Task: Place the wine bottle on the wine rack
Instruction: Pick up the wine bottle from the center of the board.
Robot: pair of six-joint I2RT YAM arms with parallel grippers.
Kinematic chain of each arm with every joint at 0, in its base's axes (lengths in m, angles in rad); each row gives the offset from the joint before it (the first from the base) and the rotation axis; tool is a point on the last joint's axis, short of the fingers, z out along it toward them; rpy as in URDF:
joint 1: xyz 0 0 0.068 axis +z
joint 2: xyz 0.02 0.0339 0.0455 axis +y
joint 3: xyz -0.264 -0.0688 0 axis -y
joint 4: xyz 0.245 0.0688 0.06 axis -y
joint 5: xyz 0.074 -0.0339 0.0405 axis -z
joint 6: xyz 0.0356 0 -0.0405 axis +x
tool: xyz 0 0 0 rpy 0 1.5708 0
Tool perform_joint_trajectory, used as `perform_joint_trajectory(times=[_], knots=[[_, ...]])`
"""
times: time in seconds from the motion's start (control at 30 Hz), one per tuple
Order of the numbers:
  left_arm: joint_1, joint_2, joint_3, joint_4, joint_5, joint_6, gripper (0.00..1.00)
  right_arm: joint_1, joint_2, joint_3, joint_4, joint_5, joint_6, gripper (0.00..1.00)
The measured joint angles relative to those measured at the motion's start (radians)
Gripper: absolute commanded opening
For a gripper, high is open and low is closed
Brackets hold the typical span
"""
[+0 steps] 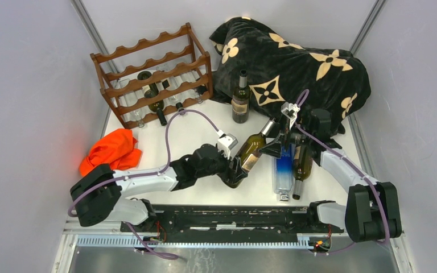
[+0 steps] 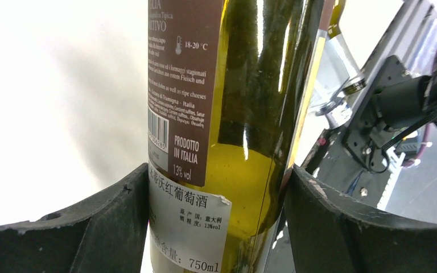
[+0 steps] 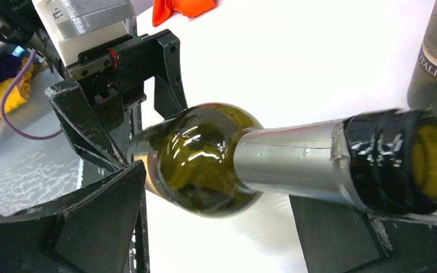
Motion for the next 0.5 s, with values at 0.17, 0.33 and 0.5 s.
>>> perform_joint_trajectory(times=[0.17, 0.33, 0.5], knots=[[0.016, -0.083, -0.051, -0.084, -0.024, 0.000, 0.02, -0.023, -0.006, 0.050, -0.177, -0.003, -0.183, 0.98], [0.029, -0.178, -0.106, -0.133, -0.036, -0.002, 0.02, -0.052, -0.006, 0.053, -0.271, -0.003, -0.262, 0.98], [0.032, -0.251, -0.124, -0.173, -0.051, -0.004, 0.02, -0.055, -0.001, 0.074, -0.357, -0.001, -0.341, 0.98]])
